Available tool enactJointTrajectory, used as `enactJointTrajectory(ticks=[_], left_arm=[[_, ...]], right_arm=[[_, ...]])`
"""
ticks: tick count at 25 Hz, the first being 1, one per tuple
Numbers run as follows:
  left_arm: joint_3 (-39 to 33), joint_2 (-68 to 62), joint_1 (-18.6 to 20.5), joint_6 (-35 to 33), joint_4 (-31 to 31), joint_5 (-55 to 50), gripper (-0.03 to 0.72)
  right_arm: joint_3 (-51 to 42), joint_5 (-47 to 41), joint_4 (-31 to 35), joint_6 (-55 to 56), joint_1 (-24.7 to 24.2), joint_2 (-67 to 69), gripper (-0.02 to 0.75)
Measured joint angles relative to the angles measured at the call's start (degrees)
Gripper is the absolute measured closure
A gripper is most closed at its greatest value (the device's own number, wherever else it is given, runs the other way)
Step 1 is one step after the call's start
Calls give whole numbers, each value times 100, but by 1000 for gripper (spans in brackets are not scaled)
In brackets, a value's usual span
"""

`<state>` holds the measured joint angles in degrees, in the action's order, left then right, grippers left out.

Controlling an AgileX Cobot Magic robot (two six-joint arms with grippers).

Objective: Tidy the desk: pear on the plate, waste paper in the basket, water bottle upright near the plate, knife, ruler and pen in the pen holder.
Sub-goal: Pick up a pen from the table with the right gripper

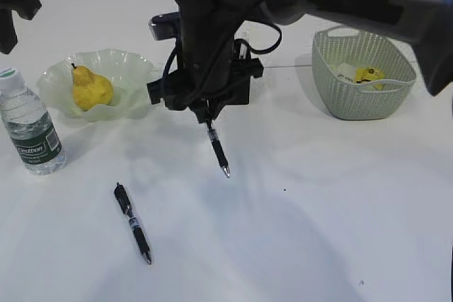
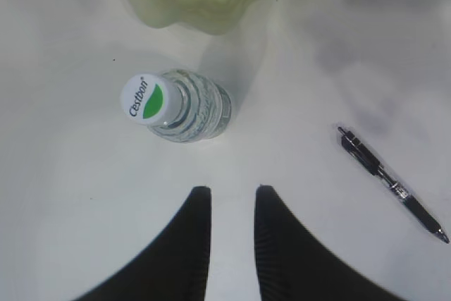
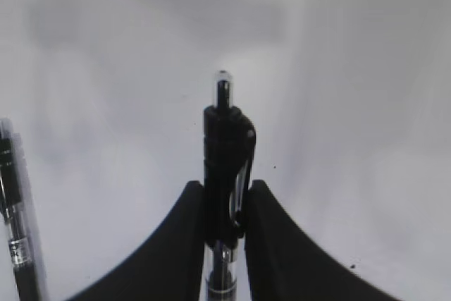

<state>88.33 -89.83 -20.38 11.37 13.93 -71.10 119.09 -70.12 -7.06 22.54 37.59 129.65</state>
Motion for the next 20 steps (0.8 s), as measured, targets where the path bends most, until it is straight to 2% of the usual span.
enactJointTrajectory(ticks=[6, 17, 20], left_arm=[[0, 0, 0, 0, 0, 0, 546], [0, 0, 0, 0, 0, 0, 546], [0, 0, 0, 0, 0, 0, 546]], right_arm=[[0, -21, -568, -277, 0, -494, 585], [0, -91, -650, -592, -9, -902, 586], [0, -100, -868, -652, -9, -1048, 586]])
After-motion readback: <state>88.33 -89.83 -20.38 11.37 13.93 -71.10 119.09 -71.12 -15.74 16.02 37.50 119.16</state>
